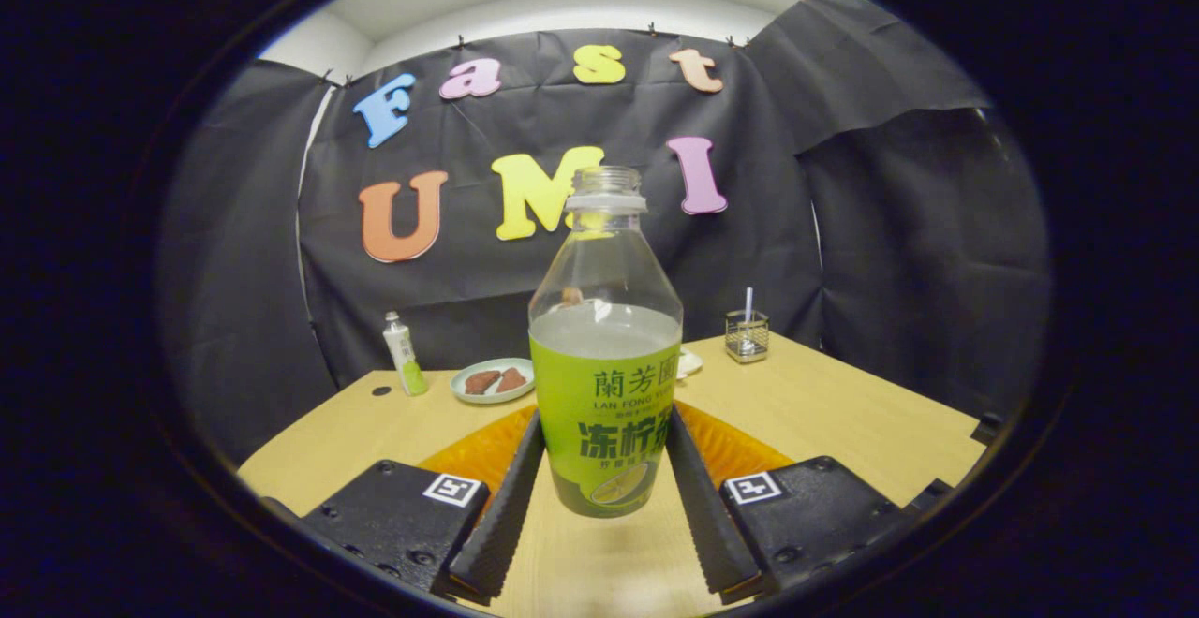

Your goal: Take the bottle from table, then pour the juice into the cup, finally place the bottle on the coaster

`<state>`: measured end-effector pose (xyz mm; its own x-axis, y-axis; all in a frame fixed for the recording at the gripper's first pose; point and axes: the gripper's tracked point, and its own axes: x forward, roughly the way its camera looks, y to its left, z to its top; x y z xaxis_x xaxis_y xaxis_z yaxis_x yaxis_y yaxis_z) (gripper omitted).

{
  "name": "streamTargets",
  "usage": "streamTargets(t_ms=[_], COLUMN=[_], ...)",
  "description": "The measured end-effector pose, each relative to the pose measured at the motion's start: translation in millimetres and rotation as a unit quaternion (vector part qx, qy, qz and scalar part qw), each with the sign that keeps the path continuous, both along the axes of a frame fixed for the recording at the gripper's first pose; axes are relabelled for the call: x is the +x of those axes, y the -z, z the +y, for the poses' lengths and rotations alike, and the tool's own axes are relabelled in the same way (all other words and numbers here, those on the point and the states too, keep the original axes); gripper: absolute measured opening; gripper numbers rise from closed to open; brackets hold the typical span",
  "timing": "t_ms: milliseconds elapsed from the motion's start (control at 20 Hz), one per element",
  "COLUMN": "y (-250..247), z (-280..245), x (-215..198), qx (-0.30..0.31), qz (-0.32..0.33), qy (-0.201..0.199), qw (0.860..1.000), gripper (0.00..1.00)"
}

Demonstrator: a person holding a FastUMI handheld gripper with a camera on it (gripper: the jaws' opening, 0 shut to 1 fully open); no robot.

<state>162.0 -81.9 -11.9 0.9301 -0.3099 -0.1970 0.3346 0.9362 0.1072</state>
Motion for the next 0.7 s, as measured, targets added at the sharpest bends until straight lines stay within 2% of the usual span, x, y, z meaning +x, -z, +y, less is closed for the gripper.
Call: streamTargets(t_ms=[250,700], y=[4,52], z=[-6,-15], x=[36,92], qx=[-0.013,-0.033], qz=[-0.004,0.051], qy=[0.004,0.005], qw=[1.000,0.998], gripper=[0.80,0.81])
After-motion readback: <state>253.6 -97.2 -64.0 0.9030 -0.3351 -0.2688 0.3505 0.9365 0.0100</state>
